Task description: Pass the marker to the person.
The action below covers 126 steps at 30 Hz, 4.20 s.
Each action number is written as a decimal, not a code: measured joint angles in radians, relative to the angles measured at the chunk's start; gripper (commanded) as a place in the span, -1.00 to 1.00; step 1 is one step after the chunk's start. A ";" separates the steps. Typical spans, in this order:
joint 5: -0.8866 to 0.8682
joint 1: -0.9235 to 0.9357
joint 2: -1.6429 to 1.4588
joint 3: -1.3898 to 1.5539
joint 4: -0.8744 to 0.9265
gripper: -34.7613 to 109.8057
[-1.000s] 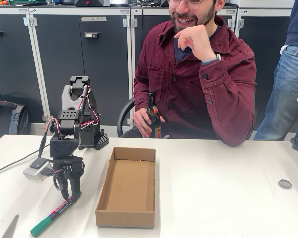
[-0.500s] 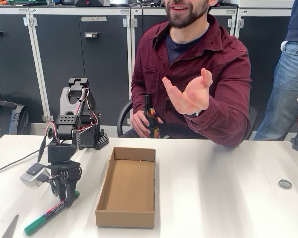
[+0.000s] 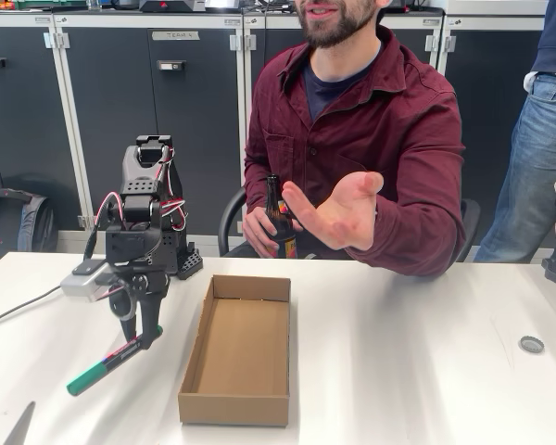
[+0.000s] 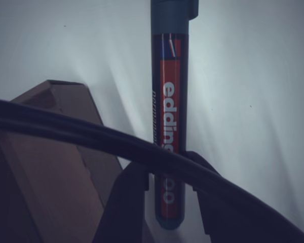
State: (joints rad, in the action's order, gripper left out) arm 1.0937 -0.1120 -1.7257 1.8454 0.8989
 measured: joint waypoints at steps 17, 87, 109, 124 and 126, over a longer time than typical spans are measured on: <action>0.132 -0.158 -0.347 0.114 0.072 -0.59; -0.049 -0.488 -0.471 0.477 -0.422 -0.59; -0.084 -0.462 -0.457 0.443 -0.396 -0.03; -0.084 -0.448 -0.471 0.471 -0.445 -0.05; -0.084 -0.448 -0.474 0.471 -0.445 -0.05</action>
State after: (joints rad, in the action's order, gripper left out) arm 1.0094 -0.5599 -2.1997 2.3163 0.4541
